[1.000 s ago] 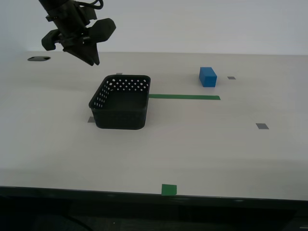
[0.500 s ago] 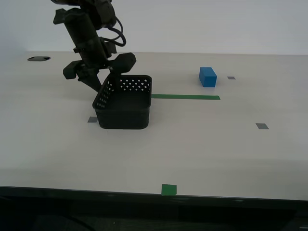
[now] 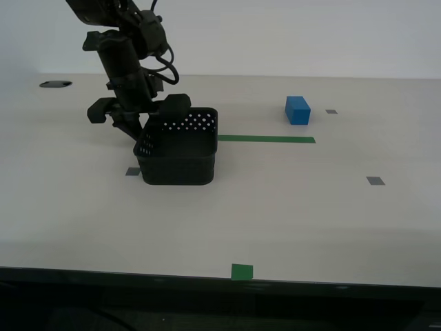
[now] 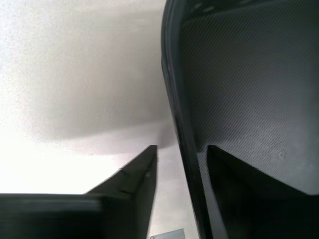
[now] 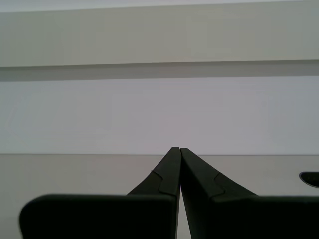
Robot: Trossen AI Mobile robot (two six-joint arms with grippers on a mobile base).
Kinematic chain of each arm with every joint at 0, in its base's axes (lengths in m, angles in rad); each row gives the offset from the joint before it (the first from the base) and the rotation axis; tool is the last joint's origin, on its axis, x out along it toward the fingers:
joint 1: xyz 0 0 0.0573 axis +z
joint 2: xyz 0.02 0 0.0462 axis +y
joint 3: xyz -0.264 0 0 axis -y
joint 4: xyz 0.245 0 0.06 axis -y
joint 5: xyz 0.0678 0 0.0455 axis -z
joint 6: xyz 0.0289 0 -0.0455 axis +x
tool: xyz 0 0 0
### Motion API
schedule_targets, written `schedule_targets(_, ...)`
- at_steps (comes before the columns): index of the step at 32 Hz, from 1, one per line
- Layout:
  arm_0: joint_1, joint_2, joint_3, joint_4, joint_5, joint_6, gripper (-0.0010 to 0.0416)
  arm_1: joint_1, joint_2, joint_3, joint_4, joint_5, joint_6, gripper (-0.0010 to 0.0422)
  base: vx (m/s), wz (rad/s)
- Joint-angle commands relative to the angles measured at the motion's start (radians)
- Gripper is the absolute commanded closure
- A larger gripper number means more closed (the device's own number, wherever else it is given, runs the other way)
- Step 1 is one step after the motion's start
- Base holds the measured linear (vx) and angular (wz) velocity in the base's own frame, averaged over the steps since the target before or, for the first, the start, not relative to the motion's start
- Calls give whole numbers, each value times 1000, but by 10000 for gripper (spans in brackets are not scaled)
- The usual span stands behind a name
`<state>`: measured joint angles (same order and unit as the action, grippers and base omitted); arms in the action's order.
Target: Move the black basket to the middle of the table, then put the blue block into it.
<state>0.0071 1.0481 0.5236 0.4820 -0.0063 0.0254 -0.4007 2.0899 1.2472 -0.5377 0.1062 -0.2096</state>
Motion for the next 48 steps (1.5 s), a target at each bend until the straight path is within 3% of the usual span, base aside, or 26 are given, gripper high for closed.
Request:
schedule_targets(1,0,0,1,3,0,2,405,0,0,0,22,-2,-4,352,0,0)
schedule_targets(4,0,0,1,3,0,2,405,-1,0,0,53,-1,0,415,0,0)
schedule_targets(12,1,0,1,3,0,2,405,-7,0,12,68,0,0,413,0,0)
schedule_targets(18,1,0,1,2,0,2,405,-56,14,135,52,0,11,413,0,0)
schedule_targets(22,2,0,1,-12,0,2,405,-105,170,378,-114,14,30,413,0,0)
schedule_targets(33,2,0,1,-74,0,5,406,-197,457,938,-372,19,49,413,0,0)
schedule_targets(48,7,0,1,-76,0,26,405,-188,472,944,-455,6,87,412,0,0)
